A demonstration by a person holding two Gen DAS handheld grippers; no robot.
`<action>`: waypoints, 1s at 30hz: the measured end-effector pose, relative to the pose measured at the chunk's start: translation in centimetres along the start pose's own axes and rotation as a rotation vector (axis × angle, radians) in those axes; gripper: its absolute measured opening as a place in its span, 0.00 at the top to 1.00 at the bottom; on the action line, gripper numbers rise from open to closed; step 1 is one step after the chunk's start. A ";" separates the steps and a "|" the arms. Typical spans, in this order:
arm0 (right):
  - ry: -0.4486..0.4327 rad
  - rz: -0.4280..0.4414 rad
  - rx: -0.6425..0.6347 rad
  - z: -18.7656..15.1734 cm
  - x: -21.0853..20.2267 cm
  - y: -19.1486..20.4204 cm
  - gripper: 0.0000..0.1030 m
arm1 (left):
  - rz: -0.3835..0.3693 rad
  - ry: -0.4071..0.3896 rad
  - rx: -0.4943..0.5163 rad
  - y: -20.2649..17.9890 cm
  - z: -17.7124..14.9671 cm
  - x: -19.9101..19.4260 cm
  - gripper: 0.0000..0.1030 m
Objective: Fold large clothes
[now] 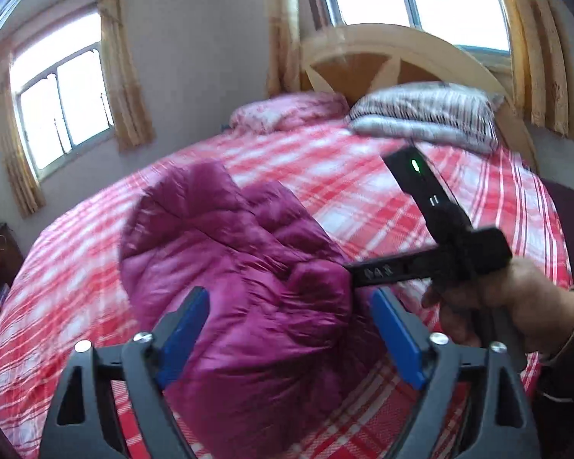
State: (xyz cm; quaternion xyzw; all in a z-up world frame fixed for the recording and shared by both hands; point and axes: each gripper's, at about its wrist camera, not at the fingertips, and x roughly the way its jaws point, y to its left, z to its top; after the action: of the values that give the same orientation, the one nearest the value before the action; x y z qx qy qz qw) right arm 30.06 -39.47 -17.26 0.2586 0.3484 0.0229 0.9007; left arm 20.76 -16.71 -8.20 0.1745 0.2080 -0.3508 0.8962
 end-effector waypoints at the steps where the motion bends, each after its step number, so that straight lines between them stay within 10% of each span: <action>1: 0.000 -0.005 0.000 0.0 -0.1 0.1 0.54 | 0.026 -0.031 -0.017 1.2 0.2 -0.4 0.13; 8: -0.076 -0.074 0.017 -0.6 -3.1 1.0 0.52 | 0.379 0.084 -0.139 10.5 0.1 8.9 0.07; 14: -0.212 -0.032 -0.029 1.8 -7.7 4.8 0.44 | 0.321 0.100 -0.159 9.7 -1.0 12.9 0.07; 21: -0.071 -0.067 -0.042 5.8 -1.8 6.9 0.41 | 0.310 0.050 -0.084 6.4 0.1 12.9 0.07; 25: -0.020 -0.083 -0.013 4.6 0.7 5.1 0.83 | 0.308 0.049 -0.068 6.3 0.1 12.7 0.07; 30: -0.079 -0.078 0.017 3.0 -0.9 2.9 0.90 | 0.364 0.048 -0.145 7.4 1.4 11.9 0.07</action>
State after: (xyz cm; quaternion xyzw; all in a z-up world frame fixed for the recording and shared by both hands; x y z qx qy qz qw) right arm 31.68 -38.53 -13.44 0.2532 0.3225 -0.0254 0.9117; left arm 34.24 -18.85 -11.69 0.1523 0.2190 -0.1630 0.9499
